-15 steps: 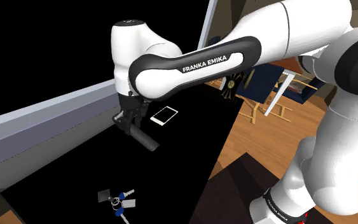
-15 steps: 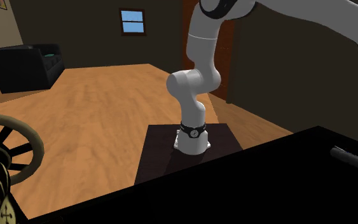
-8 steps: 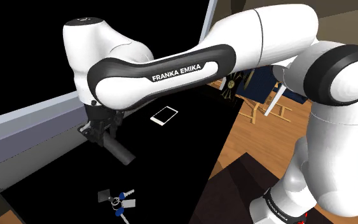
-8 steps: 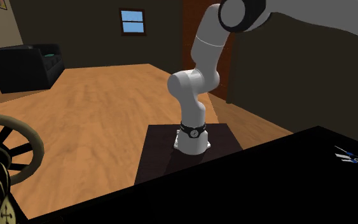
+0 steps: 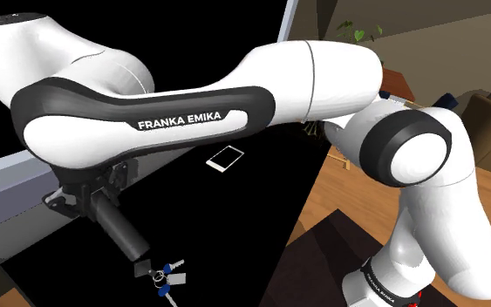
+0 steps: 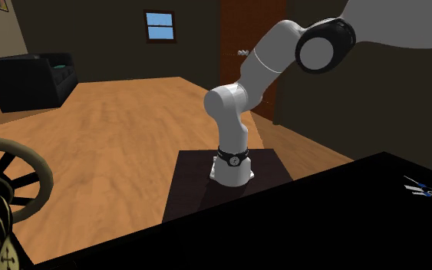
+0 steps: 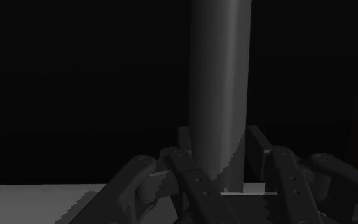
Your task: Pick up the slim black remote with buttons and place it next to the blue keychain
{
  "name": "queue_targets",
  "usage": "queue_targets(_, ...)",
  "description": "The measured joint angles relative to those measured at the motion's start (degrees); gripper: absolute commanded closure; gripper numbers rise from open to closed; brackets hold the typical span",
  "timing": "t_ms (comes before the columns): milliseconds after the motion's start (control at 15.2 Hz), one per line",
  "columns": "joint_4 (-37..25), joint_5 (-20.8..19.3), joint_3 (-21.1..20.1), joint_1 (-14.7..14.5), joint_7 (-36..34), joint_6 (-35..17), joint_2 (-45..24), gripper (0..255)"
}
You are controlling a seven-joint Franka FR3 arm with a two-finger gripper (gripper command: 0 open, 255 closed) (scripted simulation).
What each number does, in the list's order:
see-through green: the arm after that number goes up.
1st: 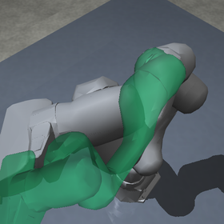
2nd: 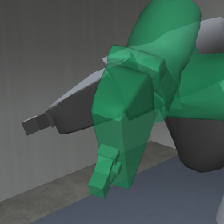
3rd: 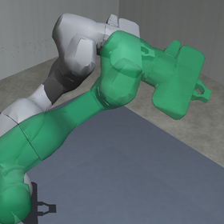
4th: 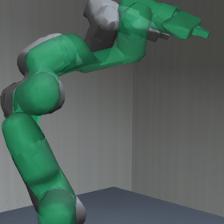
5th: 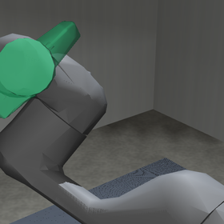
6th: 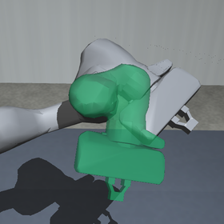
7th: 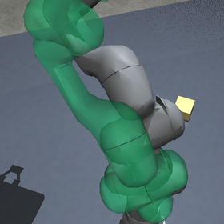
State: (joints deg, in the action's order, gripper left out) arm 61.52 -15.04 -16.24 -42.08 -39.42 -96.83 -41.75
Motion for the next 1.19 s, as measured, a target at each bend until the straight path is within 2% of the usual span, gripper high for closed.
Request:
queue_targets(132,-2.09,-0.36,0.07,-0.64,-0.35,0.38,-1.93,255)
queue_targets(264,-0.16,-0.46,-0.11,-0.43,-0.71,-3.00,-1.56,255)
queue_targets(462,-0.19,-0.77,-0.05,-0.56,-1.28,-3.70,-1.78,255)
queue_targets(660,2.92,-1.06,-0.16,-0.03,-1.76,-7.47,-0.41,255)
queue_targets(990,1.99,-1.38,0.12,-0.54,-2.06,-8.75,-1.12,255)
queue_targets(1056,3.87,-1.35,0.04,-0.18,-2.18,-10.99,-0.28,255)
queue_targets(1188,1.44,-1.40,0.23,-0.82,-2.11,-9.71,-1.57,255)
